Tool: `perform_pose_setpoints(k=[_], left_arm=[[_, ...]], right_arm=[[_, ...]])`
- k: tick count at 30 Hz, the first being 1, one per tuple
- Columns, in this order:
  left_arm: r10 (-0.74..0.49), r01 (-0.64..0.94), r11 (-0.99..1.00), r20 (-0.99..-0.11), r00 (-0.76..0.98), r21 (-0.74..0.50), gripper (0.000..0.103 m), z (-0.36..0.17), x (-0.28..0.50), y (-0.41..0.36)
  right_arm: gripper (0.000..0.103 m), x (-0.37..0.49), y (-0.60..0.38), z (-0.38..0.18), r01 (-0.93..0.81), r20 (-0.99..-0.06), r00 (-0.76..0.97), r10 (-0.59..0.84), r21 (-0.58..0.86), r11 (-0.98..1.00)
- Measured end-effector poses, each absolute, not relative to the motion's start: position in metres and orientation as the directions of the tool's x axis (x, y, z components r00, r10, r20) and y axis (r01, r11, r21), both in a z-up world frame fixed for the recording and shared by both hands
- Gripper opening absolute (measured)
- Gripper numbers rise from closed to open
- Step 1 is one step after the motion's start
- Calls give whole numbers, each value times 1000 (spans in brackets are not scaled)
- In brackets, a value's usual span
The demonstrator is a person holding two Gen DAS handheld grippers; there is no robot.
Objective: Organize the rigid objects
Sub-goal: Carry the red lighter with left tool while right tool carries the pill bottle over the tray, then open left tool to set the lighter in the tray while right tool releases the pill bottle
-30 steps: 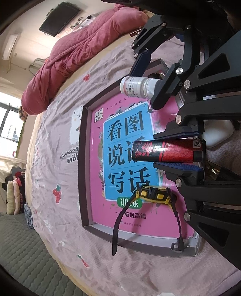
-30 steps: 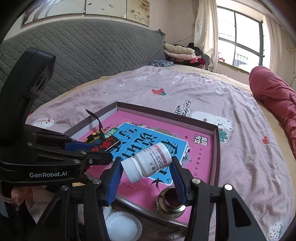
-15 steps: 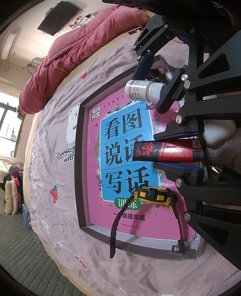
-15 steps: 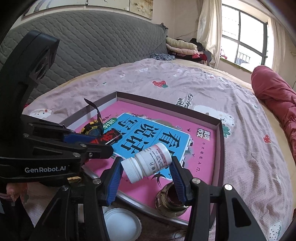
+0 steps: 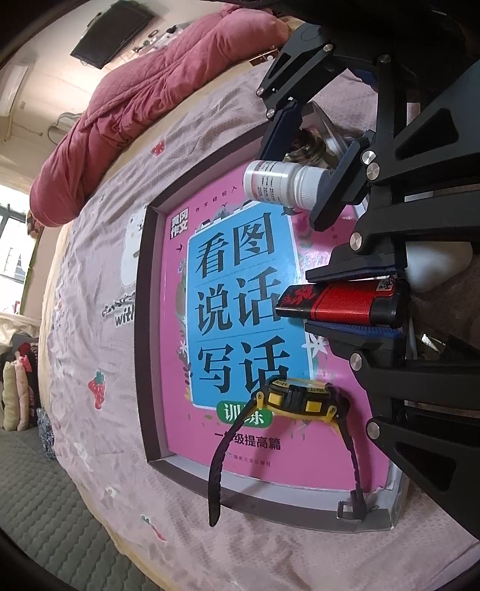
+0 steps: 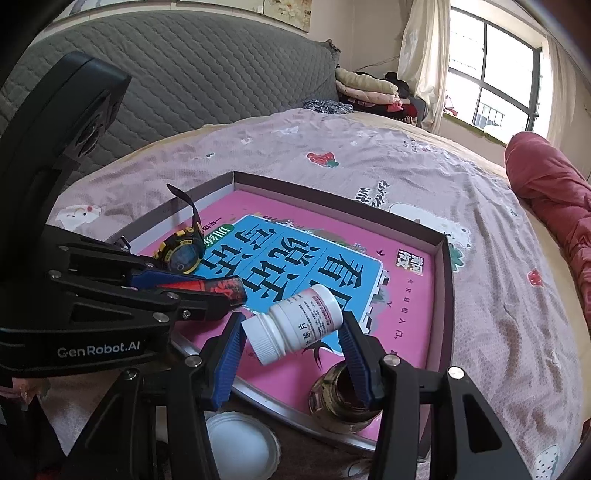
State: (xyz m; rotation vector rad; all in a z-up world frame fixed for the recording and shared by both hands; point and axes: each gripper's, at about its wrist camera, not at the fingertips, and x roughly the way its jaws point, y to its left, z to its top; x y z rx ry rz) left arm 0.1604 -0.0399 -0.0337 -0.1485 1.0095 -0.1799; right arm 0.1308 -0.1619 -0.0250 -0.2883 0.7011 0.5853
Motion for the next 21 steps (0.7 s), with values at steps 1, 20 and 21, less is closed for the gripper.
perform_pose_setpoints(k=[1, 20, 21], left_arm=[[-217, 79, 975, -826, 520, -206, 20, -34, 161, -39], [-229, 26, 968, -829, 510, -251, 20, -41, 166, -24], [-228, 25, 968, -829, 510, -250, 20, -41, 165, -24]], right_arm=[[51, 131, -162, -25, -594, -678, 614, 405, -59, 802], [51, 131, -156, -28, -633, -696, 567, 441, -25, 774], [51, 132, -157, -28, -633, -697, 563, 444, -18, 774]])
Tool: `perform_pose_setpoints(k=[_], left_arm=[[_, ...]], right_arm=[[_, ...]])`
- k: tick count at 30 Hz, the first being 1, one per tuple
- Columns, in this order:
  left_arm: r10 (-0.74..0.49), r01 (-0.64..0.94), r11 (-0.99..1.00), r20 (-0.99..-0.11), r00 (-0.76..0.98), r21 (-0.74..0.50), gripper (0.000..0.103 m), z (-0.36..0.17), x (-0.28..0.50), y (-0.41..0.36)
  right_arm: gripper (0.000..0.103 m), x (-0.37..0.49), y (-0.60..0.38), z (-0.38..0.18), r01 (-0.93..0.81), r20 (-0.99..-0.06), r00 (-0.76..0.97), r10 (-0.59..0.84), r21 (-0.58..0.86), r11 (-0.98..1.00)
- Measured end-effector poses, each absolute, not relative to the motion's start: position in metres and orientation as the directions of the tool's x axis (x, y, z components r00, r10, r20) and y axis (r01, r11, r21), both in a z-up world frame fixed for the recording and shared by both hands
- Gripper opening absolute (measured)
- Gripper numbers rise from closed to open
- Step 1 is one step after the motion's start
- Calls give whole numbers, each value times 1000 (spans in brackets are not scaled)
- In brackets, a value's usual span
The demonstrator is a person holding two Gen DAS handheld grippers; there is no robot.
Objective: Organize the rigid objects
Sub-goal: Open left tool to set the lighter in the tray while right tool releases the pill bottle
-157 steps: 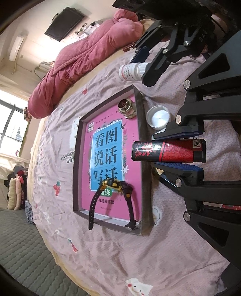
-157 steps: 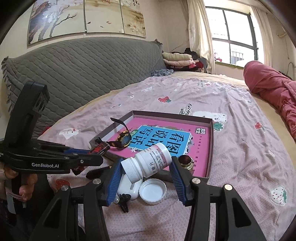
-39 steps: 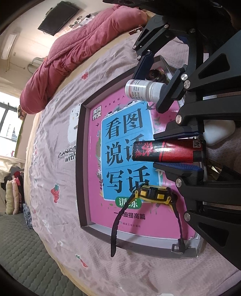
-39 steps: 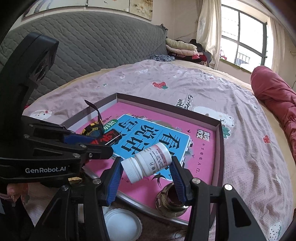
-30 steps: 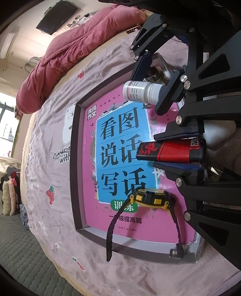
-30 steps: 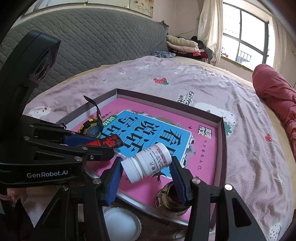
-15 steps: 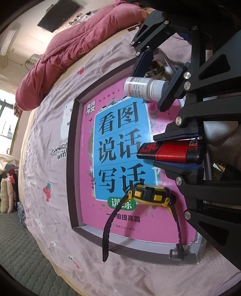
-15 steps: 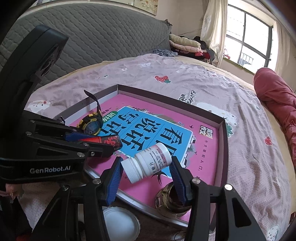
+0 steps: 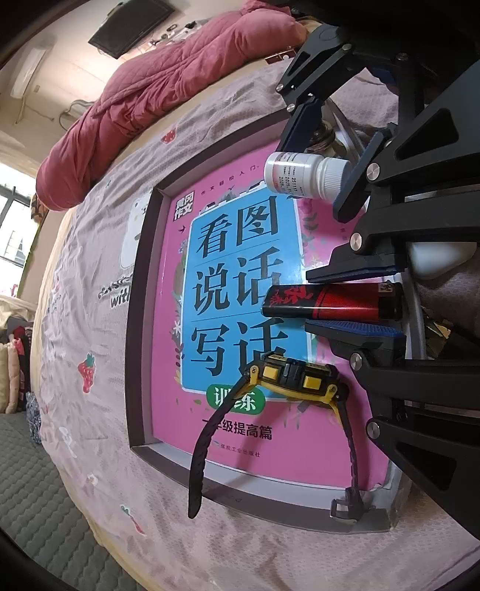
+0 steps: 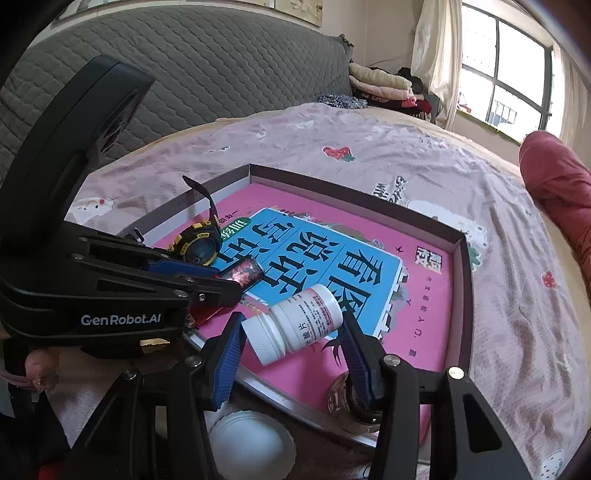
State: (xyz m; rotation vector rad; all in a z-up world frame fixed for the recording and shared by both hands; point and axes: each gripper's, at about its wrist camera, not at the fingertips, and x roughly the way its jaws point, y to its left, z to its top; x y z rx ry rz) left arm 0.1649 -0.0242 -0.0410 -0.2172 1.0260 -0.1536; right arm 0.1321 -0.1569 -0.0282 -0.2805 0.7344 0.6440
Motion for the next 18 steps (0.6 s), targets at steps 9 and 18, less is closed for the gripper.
perform_pose_setpoints(k=[9, 18], left_arm=[[-240, 11, 962, -829, 504, -272, 20, -39, 160, -20], [-237, 4, 962, -827, 510, -272, 21, -35, 157, -16]], right_arm=[[52, 134, -160, -29, -635, -705, 543, 456, 11, 773], [52, 135, -161, -30, -632, -708, 537, 460, 25, 775]])
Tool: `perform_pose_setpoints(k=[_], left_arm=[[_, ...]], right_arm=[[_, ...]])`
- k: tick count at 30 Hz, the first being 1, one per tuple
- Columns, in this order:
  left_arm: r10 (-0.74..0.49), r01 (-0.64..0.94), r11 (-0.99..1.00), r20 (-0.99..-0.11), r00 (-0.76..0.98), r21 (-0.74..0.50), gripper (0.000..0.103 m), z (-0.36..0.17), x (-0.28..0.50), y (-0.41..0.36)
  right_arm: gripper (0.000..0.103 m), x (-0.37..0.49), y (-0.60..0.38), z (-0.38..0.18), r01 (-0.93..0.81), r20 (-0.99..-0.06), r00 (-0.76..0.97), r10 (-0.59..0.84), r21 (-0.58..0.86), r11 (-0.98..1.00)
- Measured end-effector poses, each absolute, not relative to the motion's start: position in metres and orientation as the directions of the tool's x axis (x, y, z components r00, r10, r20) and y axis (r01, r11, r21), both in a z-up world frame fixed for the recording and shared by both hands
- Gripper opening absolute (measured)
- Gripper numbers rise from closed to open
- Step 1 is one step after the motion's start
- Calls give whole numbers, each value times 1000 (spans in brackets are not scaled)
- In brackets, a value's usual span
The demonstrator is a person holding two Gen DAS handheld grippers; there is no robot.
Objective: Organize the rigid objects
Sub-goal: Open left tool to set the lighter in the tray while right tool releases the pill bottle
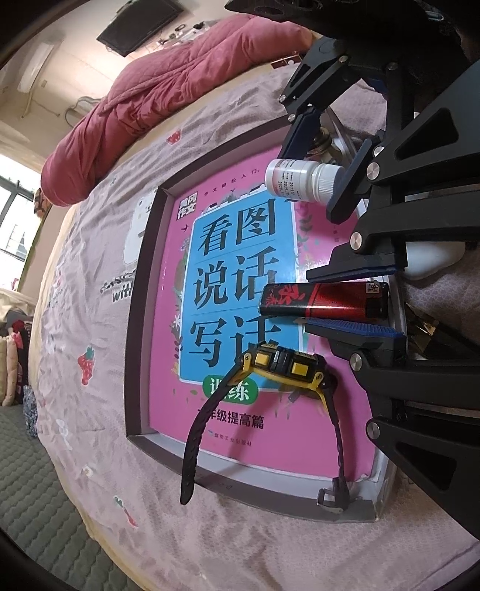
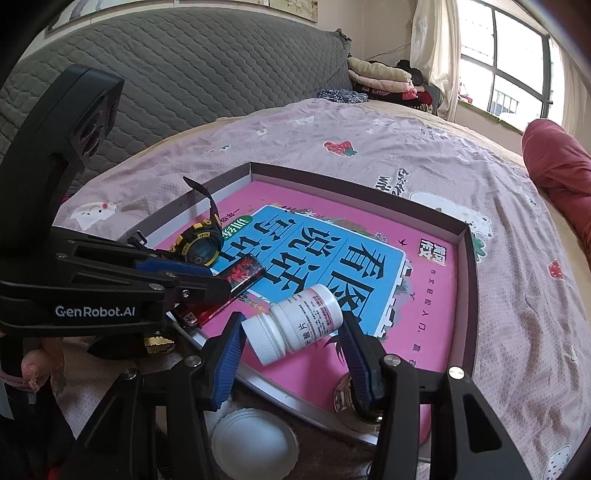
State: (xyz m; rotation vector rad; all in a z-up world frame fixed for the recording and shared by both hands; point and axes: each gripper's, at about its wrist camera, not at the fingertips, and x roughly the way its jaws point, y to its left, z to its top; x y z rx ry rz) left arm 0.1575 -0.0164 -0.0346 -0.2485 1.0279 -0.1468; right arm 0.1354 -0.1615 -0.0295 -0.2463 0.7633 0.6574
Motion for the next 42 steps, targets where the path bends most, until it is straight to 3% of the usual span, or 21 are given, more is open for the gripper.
perform_pose_setpoints(k=[14, 20, 42], left_arm=[[-231, 9, 964, -822, 521, -265, 25, -27, 153, -18], [-233, 13, 964, -817, 528, -266, 32, -22, 151, -18], [-197, 29, 976, -809, 554, -217, 46, -6, 146, -23]], right_arm=[[52, 136, -162, -30, -623, -712, 530, 460, 41, 781], [52, 136, -162, -30, -624, -711, 531, 461, 40, 780], [55, 136, -177, -9, -557, -630, 625, 461, 53, 829]])
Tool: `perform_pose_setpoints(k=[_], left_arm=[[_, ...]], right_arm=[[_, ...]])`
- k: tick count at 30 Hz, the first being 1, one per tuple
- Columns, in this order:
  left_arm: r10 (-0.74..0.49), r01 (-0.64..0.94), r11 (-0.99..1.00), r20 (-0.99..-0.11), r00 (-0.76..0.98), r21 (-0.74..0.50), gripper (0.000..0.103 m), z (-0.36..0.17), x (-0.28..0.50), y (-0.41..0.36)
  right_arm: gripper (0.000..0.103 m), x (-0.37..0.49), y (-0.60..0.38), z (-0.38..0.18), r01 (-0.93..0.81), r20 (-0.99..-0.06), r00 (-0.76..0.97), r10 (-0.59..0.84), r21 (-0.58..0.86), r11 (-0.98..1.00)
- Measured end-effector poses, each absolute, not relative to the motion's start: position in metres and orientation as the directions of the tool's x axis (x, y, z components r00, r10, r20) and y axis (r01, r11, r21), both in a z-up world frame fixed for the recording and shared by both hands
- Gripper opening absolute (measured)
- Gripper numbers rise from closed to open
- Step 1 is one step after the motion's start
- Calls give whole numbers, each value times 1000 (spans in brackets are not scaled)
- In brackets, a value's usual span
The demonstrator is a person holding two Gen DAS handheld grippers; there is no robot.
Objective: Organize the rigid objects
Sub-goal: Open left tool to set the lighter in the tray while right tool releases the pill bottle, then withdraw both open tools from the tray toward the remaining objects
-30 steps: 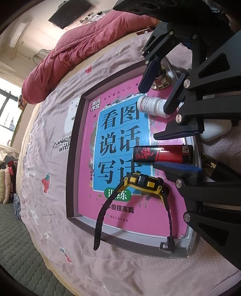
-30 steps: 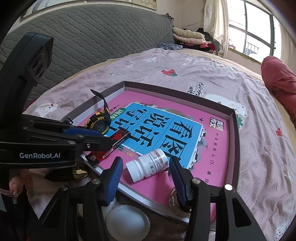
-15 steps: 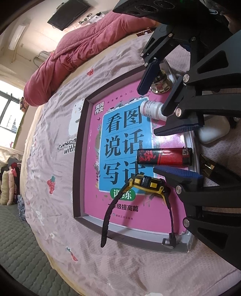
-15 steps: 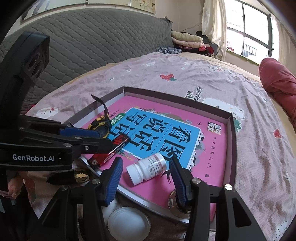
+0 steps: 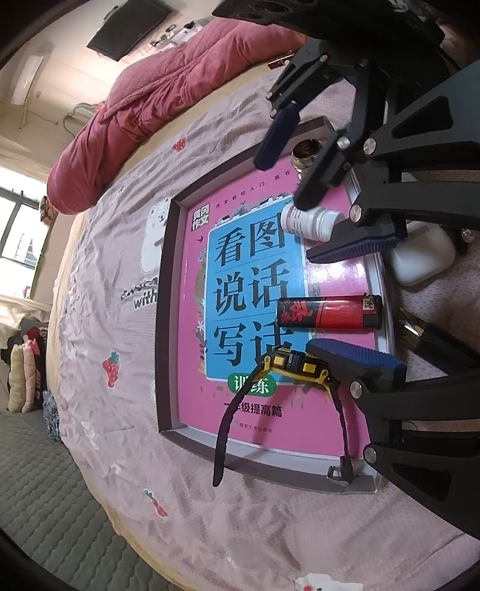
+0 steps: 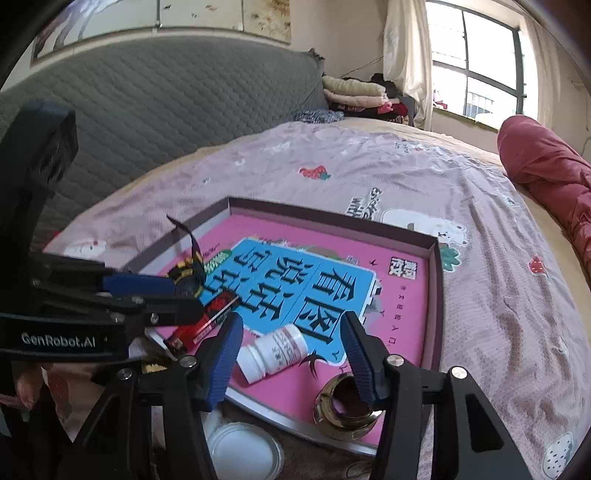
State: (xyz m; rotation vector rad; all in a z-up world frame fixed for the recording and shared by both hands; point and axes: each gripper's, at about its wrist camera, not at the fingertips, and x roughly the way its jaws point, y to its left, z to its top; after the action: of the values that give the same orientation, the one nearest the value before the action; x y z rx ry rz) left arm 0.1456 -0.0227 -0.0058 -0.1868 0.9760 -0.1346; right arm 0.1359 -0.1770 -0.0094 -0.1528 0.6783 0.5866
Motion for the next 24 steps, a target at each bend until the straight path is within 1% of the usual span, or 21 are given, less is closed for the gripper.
perform_pose_setpoints(k=[5, 7, 10, 15, 19, 22, 24], left_arm=[[-193, 27, 976, -805, 561, -215, 49, -1, 142, -22], [-188, 27, 977, -803, 565, -210, 53, 1, 141, -22], [-184, 26, 978, -799, 572, -207, 56, 5, 138, -22], [-172, 22, 980, -794, 584, -196, 57, 10, 132, -20], [-161, 22, 983, -794, 587, -183, 61, 12, 128, -20], [-139, 28, 988, -791, 596, -152, 62, 15, 124, -22], [-145, 34, 987, -790, 596, -156, 62, 17, 123, -23]], right_arm=[[55, 134, -186, -2, -543, -595, 644, 480, 86, 835], [56, 134, -188, 0, -541, -587, 652, 479, 82, 837], [56, 131, -190, 3, -539, -572, 663, 482, 82, 839], [56, 127, -191, 4, -534, -570, 667, 479, 82, 842], [56, 122, -194, 5, -522, -564, 680, 469, 77, 850], [56, 118, -198, 8, -503, -556, 695, 455, 76, 861], [56, 115, -202, 10, -490, -553, 700, 452, 89, 867]])
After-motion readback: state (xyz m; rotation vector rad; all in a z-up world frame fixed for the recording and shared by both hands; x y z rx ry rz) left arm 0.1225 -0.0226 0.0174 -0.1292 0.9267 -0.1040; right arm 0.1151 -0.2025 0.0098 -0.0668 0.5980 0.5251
